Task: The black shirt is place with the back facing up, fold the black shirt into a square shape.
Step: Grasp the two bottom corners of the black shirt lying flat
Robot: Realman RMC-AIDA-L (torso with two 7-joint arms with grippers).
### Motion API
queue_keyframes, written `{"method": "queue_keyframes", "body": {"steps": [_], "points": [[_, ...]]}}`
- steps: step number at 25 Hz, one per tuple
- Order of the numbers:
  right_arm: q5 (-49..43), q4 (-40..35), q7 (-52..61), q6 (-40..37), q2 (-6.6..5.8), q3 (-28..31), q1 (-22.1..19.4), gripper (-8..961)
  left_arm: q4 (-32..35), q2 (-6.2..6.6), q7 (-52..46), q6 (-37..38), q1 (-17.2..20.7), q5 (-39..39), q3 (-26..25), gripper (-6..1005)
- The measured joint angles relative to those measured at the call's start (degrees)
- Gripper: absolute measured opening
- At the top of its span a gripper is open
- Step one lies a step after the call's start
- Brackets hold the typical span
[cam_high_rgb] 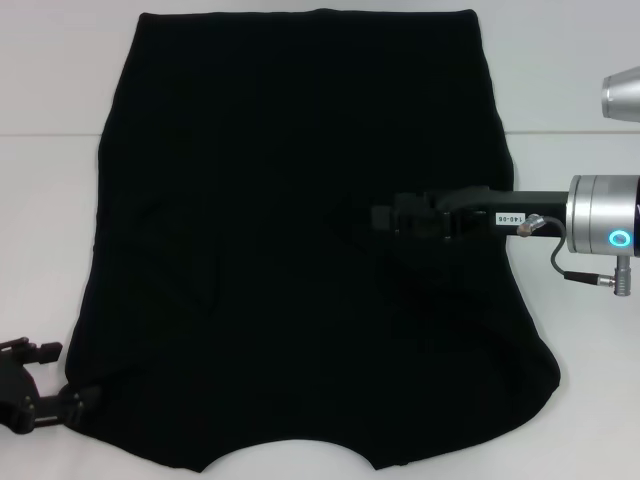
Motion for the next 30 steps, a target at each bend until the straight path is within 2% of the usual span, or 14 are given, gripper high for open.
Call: {"method": "queue_keyframes", "body": {"steps": [8,14,19,22,28,30], "points": [[0.0,0.0,0.0,0.54,0.0,0.1,-0.07,614,-0.05,-0.2,-0.95,-0.36,-0.32,2.27,-0.02,793],[0.0,-0.28,0.0,0.52,0.0,0.1,-0.07,611,-0.71,0.31,-2.79,-0.61,-1.0,2.88,0.16,755],[0.04,-0.39,0.0,0.31,-0.01,0.1,-0.09,608,-0.46,0.28,-2.91,-0.36,-1.0,3.0,0.2,541],[0.07,-0.4,0.0,0.16,-0.15,0.1,-0.2,607,-0.34,0.28,-2.94,-0.19,-0.99,3.0,0.18,299],[0.1,-0.18,0.18,-0.14,-0.81,0.1,-1.32,606,-0.25,0.12,-3.01,0.3,-1.17,2.07,-0.12,100],[0.1,-0.35,0.5,-0.41,-1.22,0.11,-2.25,606,-0.25,0.04,-3.05,0.64,-1.45,1.3,-0.42,61]]}}
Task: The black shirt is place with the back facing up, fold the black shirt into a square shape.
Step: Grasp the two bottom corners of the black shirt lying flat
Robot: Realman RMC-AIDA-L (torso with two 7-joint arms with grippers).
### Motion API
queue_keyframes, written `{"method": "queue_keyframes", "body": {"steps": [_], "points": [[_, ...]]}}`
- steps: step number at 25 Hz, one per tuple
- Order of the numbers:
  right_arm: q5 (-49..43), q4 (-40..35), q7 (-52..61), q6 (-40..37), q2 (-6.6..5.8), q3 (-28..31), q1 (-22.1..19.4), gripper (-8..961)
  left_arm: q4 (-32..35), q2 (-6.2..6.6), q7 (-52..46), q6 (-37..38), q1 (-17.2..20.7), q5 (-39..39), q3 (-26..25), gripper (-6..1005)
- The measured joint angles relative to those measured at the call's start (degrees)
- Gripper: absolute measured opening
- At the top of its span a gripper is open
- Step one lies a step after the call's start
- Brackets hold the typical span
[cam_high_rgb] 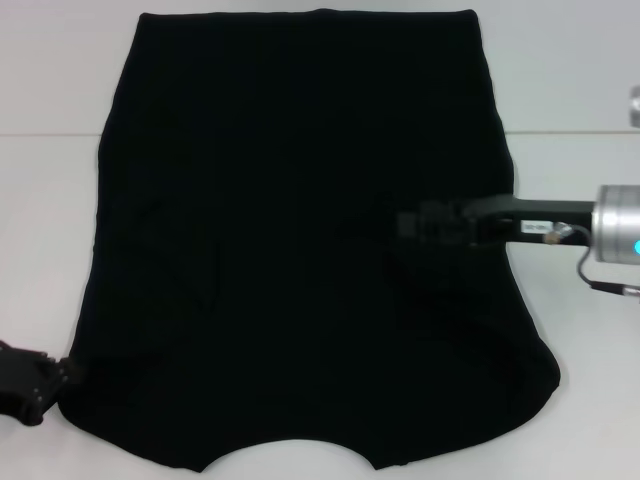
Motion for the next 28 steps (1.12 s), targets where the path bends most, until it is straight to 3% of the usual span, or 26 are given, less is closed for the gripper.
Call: {"method": "queue_keyframes", "body": {"steps": [3,15,21,25,28], "points": [[0.0,-0.1,0.23,-1.33,-1.06,0.29,-1.57,606,-0.02,-0.23,-0.07,0.28,-0.44,-0.58,-0.08,3],[-4.1,0.4,6.32,-6.59,-7.42,1.48,-9.35,607,-0.08,-0.31,-0.69,0.44,-0.54,-2.81,-0.11,5],[-6.99,0.46,9.07,-8.41,-8.68,1.78,-11.38,584,-0.43,-0.31,-1.42,0.2,-0.59,-2.95,-0.1,5],[-9.94,0.47,9.48,-8.64,-8.7,2.0,-11.36,494,-0.45,-0.32,-1.44,0.22,-0.67,-3.17,-0.1,6],[-13.06,0.51,11.09,-8.56,-8.29,2.07,-10.67,480,-0.46,-0.32,-1.44,0.41,-0.83,-3.46,-0.1,6]]}}
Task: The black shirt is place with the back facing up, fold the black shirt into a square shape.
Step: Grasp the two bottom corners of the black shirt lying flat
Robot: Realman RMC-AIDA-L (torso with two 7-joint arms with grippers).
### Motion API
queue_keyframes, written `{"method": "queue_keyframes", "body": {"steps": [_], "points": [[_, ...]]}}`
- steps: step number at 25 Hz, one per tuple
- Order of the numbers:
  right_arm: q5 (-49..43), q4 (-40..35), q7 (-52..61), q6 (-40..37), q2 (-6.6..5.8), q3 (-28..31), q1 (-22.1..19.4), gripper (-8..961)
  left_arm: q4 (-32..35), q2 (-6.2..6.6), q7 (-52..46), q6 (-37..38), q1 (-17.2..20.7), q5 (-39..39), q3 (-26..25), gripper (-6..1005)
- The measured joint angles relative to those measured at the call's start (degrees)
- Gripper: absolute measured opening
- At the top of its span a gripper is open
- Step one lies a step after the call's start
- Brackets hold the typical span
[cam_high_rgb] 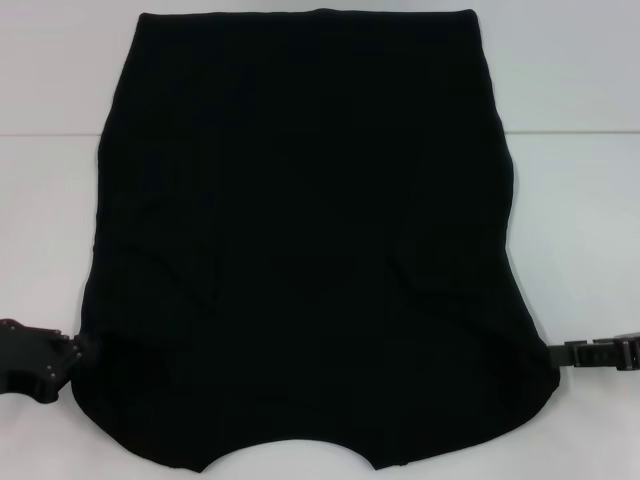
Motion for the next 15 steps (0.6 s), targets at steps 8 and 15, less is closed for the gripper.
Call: {"method": "queue_keyframes", "body": {"steps": [8,15], "points": [[-1.2,0.41,0.54,0.59,0.29,0.46,0.31,443,-0.04,0.0,0.0,-0.29,-0.2,-0.03,0.0,7],[-1.25,2.14,0.63,0.7,0.5,0.96,0.83,450,-0.09,0.0,0.07,-0.43,-0.25,-0.03,-0.01,8]]}}
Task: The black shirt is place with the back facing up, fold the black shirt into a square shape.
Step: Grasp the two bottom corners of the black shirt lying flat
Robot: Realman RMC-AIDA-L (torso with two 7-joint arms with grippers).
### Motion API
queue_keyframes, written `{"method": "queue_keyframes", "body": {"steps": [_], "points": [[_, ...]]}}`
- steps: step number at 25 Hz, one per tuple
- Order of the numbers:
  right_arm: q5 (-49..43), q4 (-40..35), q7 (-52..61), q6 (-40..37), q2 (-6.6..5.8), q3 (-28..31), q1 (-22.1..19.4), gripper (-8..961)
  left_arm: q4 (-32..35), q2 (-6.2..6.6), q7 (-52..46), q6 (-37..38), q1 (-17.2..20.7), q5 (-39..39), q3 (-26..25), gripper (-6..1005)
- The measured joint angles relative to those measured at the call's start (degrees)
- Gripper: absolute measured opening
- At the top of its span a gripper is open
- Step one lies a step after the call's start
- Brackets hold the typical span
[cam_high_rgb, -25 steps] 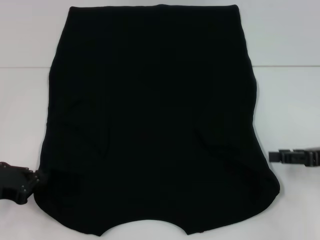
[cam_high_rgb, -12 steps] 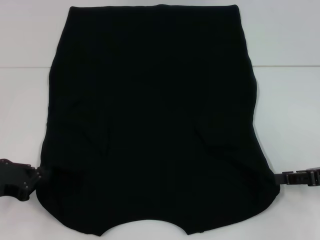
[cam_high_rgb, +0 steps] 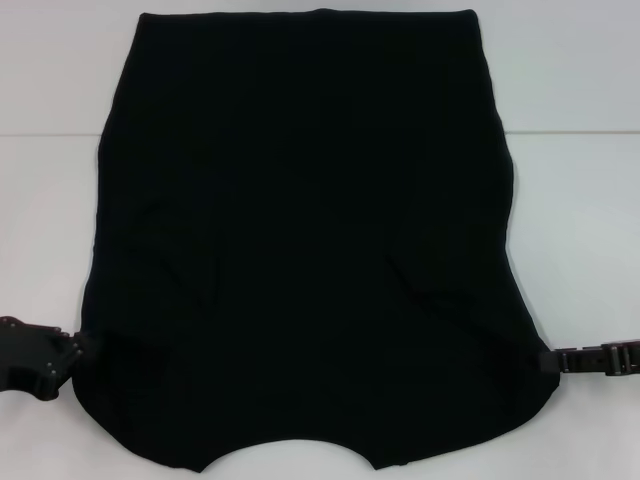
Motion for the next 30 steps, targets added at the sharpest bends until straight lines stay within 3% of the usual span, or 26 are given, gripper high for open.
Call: {"method": "queue_keyframes", "body": {"steps": [12,23,28,30], "points": [[-0.57,1.41,0.06,1.4,1.02,-0.38,0.61,456,0.01,0.2,0.28,-0.03,-0.04,-0.09,0.0,10],[-2.52,0.9,-0.6,0.87,1.6,-0.02,0.71,309,0.01,0.35,0.29,-0.03,-0.46,-0.09,0.01,11],[-2.46,0.83,-1.97,1.01,1.73,0.73,0.64,97,0.01,0.35,0.07,-0.03,-0.68,-0.09,0.0,12],[-2.45,0.79,-2.65,0.82,1.77,1.54,0.63,75,0.01,0.34,-0.01,-0.02,-0.75,-0.09,0.01,12]]}}
